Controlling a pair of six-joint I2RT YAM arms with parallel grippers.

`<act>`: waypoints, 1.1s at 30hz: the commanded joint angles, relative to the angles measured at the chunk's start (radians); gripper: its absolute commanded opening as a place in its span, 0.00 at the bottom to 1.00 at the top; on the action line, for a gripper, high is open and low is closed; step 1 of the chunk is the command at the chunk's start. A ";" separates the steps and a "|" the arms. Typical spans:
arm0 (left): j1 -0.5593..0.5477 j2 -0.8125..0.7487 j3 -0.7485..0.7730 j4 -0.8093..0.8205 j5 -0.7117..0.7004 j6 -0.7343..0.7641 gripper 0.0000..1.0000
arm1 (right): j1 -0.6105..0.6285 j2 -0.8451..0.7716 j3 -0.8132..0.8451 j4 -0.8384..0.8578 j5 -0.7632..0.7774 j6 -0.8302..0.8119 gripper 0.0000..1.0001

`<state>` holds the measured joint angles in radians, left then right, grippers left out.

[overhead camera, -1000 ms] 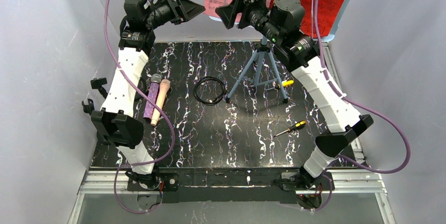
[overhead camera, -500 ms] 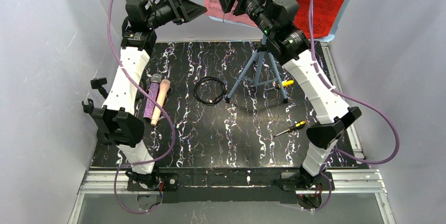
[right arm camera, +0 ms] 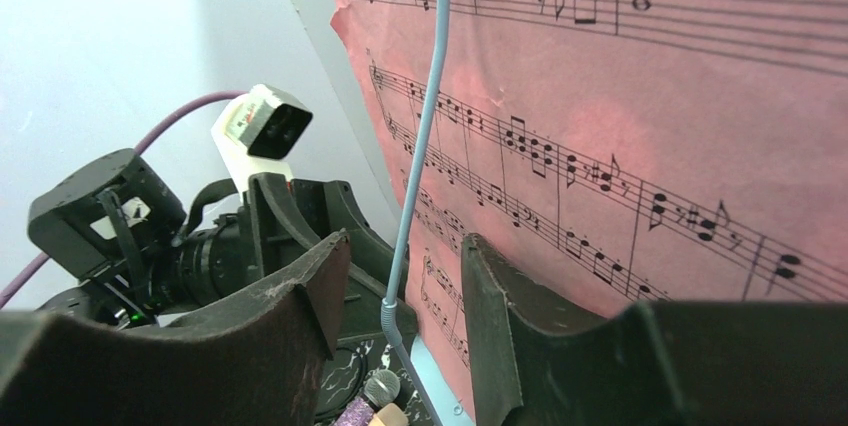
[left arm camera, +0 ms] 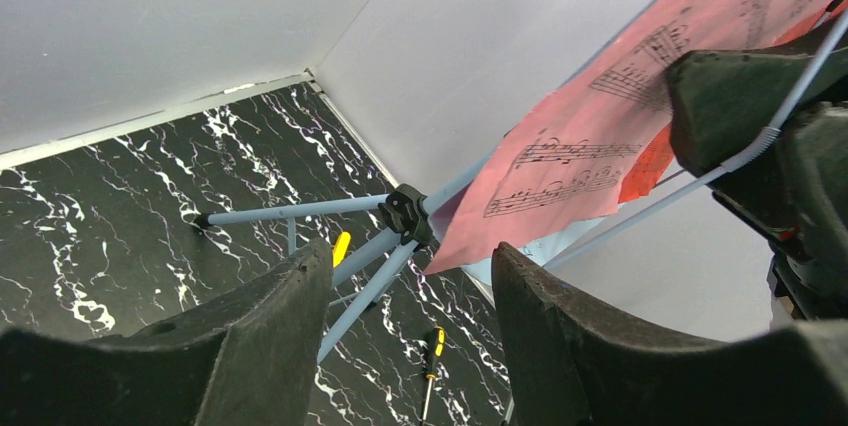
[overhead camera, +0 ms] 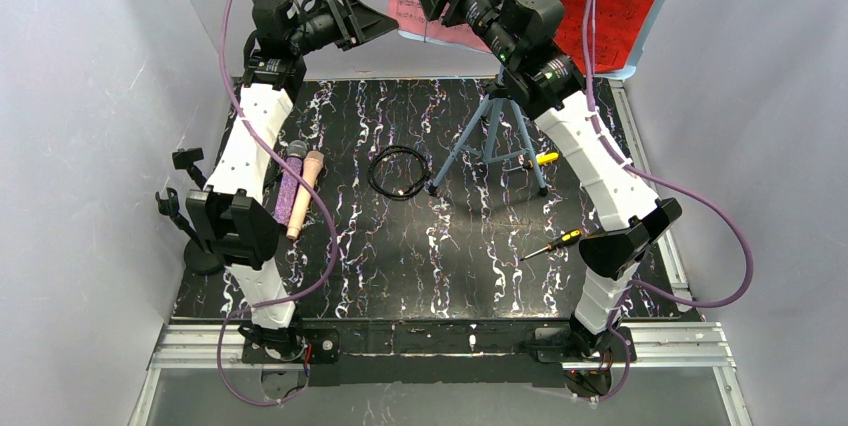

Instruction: Pack up the instrument practice props

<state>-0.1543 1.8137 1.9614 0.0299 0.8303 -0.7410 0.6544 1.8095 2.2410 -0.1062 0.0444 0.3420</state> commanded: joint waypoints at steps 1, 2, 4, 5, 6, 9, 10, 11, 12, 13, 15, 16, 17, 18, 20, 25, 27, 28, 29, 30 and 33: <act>0.002 0.007 0.065 0.037 0.052 -0.024 0.55 | -0.006 0.010 0.051 0.068 -0.014 0.013 0.51; 0.002 0.010 0.071 0.039 0.056 -0.029 0.55 | -0.004 0.010 0.051 0.068 -0.016 0.015 0.51; 0.001 0.011 0.077 0.044 0.065 -0.033 0.54 | -0.004 0.010 0.051 0.069 -0.019 0.015 0.49; 0.001 0.010 0.079 0.044 0.068 -0.034 0.53 | -0.005 0.011 0.051 0.070 -0.020 0.015 0.49; 0.001 0.009 0.081 0.046 0.071 -0.036 0.52 | -0.006 0.011 0.051 0.071 -0.020 0.015 0.48; -0.001 0.007 0.092 0.050 0.075 -0.043 0.49 | -0.006 0.012 0.050 0.072 -0.021 0.016 0.45; -0.001 0.007 0.092 0.052 0.078 -0.046 0.48 | -0.006 0.013 0.049 0.071 -0.021 0.018 0.45; -0.002 0.006 0.093 0.054 0.079 -0.048 0.46 | -0.005 0.014 0.049 0.071 -0.023 0.020 0.44; -0.002 0.004 0.093 0.054 0.081 -0.049 0.44 | -0.005 0.015 0.050 0.071 -0.023 0.020 0.43; -0.003 0.004 0.092 0.054 0.082 -0.049 0.42 | -0.006 0.014 0.049 0.071 -0.023 0.020 0.42; -0.004 0.002 0.091 0.055 0.082 -0.050 0.41 | -0.006 0.014 0.049 0.071 -0.023 0.019 0.41; -0.005 0.001 0.092 0.056 0.083 -0.050 0.40 | -0.006 0.014 0.049 0.072 -0.023 0.019 0.41; -0.005 0.000 0.090 0.055 0.084 -0.051 0.38 | -0.006 0.014 0.049 0.072 -0.023 0.019 0.41; -0.005 -0.001 0.090 0.055 0.083 -0.053 0.37 | -0.005 0.014 0.049 0.072 -0.023 0.019 0.40; -0.005 -0.003 0.091 0.056 0.087 -0.055 0.33 | -0.005 0.012 0.049 0.071 -0.023 0.018 0.39; -0.005 -0.018 0.089 0.056 0.088 -0.060 0.29 | -0.005 0.010 0.049 0.071 -0.026 0.015 0.36; -0.005 -0.024 0.087 0.054 0.091 -0.065 0.28 | -0.004 0.009 0.048 0.071 -0.027 0.015 0.35; -0.005 -0.027 0.087 0.055 0.091 -0.067 0.28 | -0.005 0.010 0.047 0.072 -0.028 0.015 0.35; -0.005 -0.030 0.086 0.055 0.091 -0.067 0.27 | -0.006 0.010 0.046 0.073 -0.028 0.015 0.35; -0.005 -0.034 0.083 0.055 0.092 -0.069 0.27 | -0.005 0.010 0.047 0.073 -0.028 0.015 0.34; -0.005 -0.048 0.077 0.056 0.087 -0.067 0.25 | -0.006 0.010 0.046 0.073 -0.029 0.015 0.34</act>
<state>-0.1555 1.8309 2.0193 0.0677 0.8883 -0.8021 0.6544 1.8263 2.2490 -0.0937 0.0223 0.3534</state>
